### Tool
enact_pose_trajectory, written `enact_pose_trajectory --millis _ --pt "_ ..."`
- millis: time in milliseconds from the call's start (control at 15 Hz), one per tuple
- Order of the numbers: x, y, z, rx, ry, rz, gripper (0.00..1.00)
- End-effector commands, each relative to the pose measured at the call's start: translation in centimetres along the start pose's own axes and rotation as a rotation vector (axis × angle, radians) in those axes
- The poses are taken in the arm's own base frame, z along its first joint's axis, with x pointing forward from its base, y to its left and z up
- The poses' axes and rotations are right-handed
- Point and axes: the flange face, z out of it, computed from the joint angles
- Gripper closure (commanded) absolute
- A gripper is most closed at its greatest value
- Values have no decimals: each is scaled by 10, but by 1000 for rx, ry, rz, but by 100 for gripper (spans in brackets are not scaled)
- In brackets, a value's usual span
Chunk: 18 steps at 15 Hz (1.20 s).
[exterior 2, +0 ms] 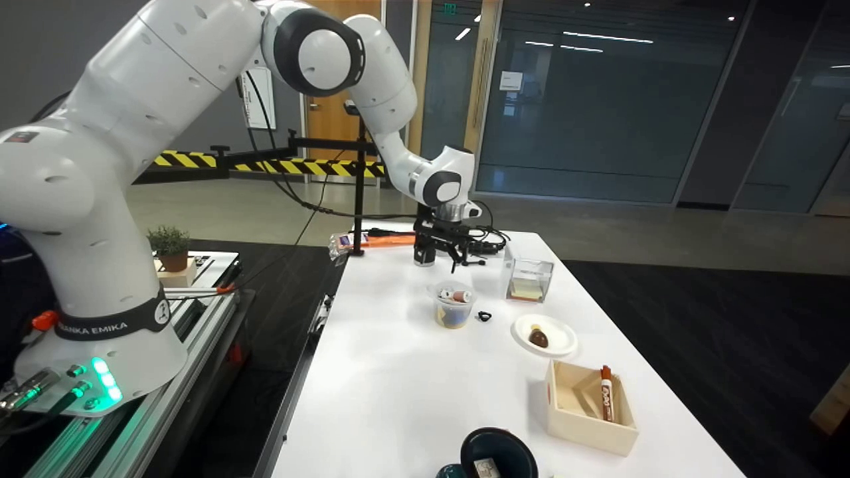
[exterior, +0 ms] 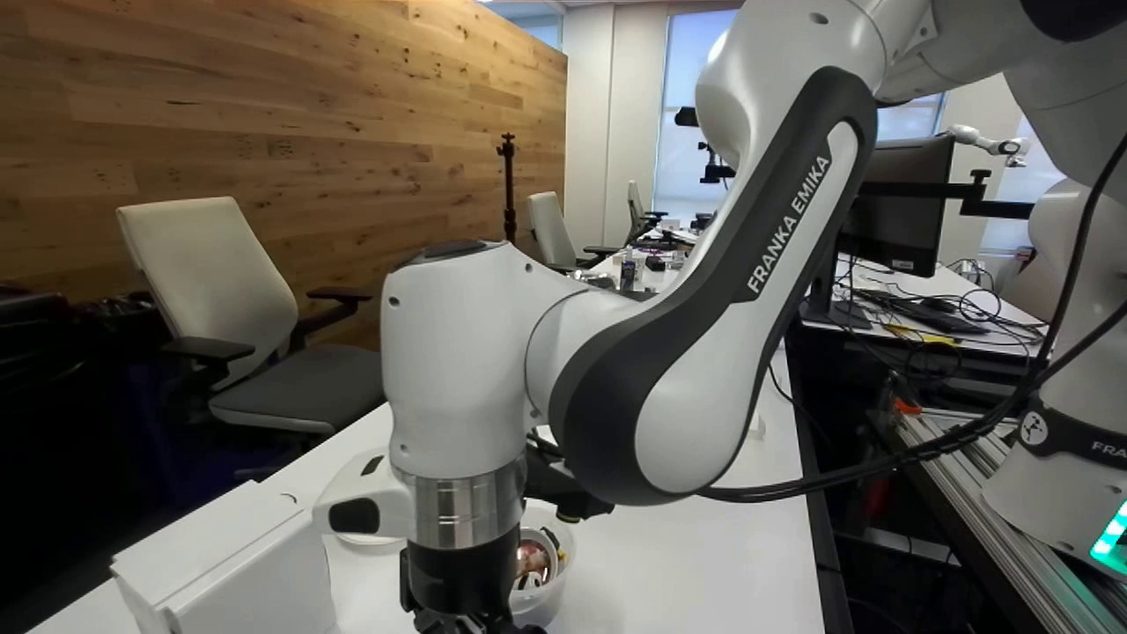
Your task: Put the lid on the clear bowl.
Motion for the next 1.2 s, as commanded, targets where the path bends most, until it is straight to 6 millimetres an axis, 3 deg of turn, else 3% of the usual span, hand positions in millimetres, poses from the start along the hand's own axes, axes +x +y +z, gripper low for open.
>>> enact_pose_trajectory --millis 0,467,800,1133 --pt "-17 -17 -3 28 -42 -21 0" --pt "-33 -47 40 74 -80 -57 0" --pt "-16 -50 44 65 -35 -101 0" --pt "-12 -52 49 70 -24 -148 0"
